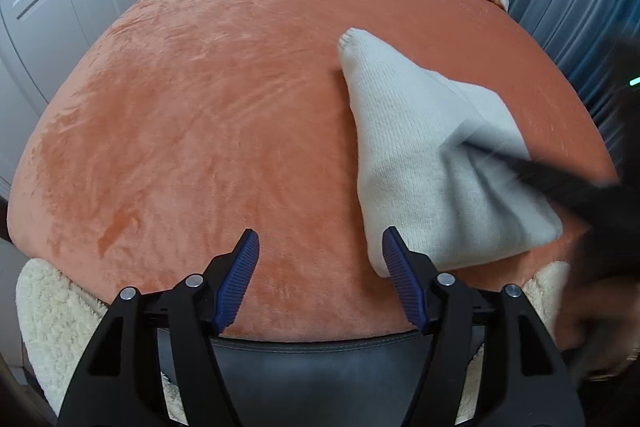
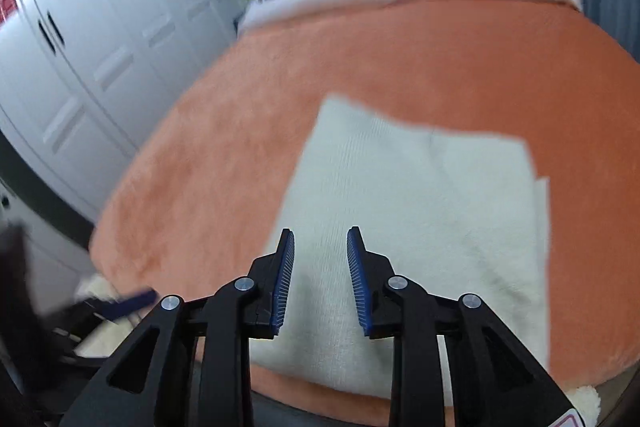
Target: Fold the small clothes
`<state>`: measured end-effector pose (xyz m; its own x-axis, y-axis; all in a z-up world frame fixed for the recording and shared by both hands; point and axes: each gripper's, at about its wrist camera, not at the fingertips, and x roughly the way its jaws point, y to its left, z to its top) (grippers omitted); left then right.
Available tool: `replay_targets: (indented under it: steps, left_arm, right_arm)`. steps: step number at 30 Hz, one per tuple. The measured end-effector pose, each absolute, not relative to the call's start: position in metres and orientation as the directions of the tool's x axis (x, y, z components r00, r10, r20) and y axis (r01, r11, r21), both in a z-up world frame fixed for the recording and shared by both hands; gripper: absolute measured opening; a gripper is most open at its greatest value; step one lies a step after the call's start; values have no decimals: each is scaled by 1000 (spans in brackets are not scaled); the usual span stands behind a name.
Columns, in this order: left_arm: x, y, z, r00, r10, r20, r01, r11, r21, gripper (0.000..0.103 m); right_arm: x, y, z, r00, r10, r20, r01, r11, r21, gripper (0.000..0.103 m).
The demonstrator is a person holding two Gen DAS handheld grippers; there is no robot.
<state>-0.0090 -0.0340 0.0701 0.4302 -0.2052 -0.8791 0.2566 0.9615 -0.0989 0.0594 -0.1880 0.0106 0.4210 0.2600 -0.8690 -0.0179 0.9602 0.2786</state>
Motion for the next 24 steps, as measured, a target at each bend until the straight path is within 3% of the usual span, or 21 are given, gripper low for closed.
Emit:
replay_targets:
  steps: [3, 5, 8, 10, 12, 14, 15, 16, 21, 23, 24]
  left_arm:
    - [-11, -29, 73, 440, -189, -878, 245, 966, -85, 65]
    - [-11, -25, 74, 441, -193, -877, 241, 966, -92, 67]
    - [-10, -30, 68, 417, -216, -883, 253, 961, -115, 68]
    - [-10, -42, 63, 389, -239, -890, 279, 951, -133, 67]
    - [-14, -56, 61, 374, -268, -888, 315, 937, -151, 71]
    - [-20, -70, 56, 367, -276, -888, 361, 923, -137, 82]
    - [-23, -78, 52, 361, -272, -892, 385, 915, -124, 83]
    - [-27, -85, 47, 352, -265, -898, 412, 905, -106, 83]
    - [-33, -96, 17, 345, -180, -921, 445, 896, -9, 80]
    - [-26, -89, 8, 333, -174, -927, 416, 909, -21, 67]
    - [-21, -85, 6, 329, -163, -930, 399, 917, -19, 53]
  right_arm:
    - [53, -200, 22, 446, 329, -832, 19, 926, 376, 21]
    - [37, -222, 51, 520, 360, -775, 56, 891, 451, 13]
    - [2, -252, 66, 592, 215, -776, 136, 923, 360, 13]
    - [-13, -274, 48, 546, 58, -836, 255, 939, 231, 21]
    - [-38, -299, 41, 556, 64, -828, 335, 895, 294, 21]
    - [-63, -319, 41, 603, 94, -792, 382, 838, 390, 36]
    - [-70, -324, 39, 603, 89, -792, 399, 826, 397, 58]
    - [-71, -327, 36, 594, 106, -797, 392, 827, 403, 63]
    - [-52, -322, 11, 553, 263, -791, 360, 781, 511, 62]
    - [-44, -320, 4, 550, 272, -790, 359, 777, 517, 39]
    - [-37, -316, 7, 555, 285, -782, 355, 768, 533, 13]
